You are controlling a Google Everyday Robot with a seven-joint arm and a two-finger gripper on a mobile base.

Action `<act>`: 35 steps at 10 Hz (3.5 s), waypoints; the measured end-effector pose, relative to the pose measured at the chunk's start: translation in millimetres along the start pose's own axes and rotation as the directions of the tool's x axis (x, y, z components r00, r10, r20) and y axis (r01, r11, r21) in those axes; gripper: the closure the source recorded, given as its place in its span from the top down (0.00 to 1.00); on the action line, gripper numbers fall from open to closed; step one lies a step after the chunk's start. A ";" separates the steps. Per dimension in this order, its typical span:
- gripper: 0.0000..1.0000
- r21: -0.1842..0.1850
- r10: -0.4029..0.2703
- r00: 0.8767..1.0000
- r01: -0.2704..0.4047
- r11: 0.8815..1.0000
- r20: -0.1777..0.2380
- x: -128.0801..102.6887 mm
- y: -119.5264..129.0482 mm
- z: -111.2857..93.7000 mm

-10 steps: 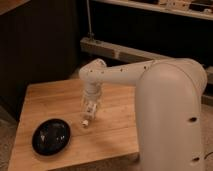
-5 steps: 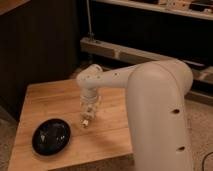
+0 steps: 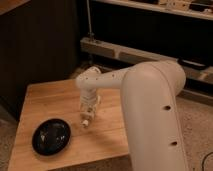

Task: Place the bottle in the ceramic bowl

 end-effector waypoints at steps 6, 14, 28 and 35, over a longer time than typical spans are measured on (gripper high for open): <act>0.65 0.034 -0.019 1.000 0.020 0.999 -0.021 -2.7 6.6 11.4; 0.30 0.052 -0.057 0.997 0.059 0.997 -0.047 0.1 14.5 22.9; 0.64 -0.095 -0.887 0.451 0.883 0.459 -0.102 206.6 173.2 -54.5; 0.80 -0.014 -0.806 0.578 0.812 0.584 -0.131 179.7 161.0 -12.1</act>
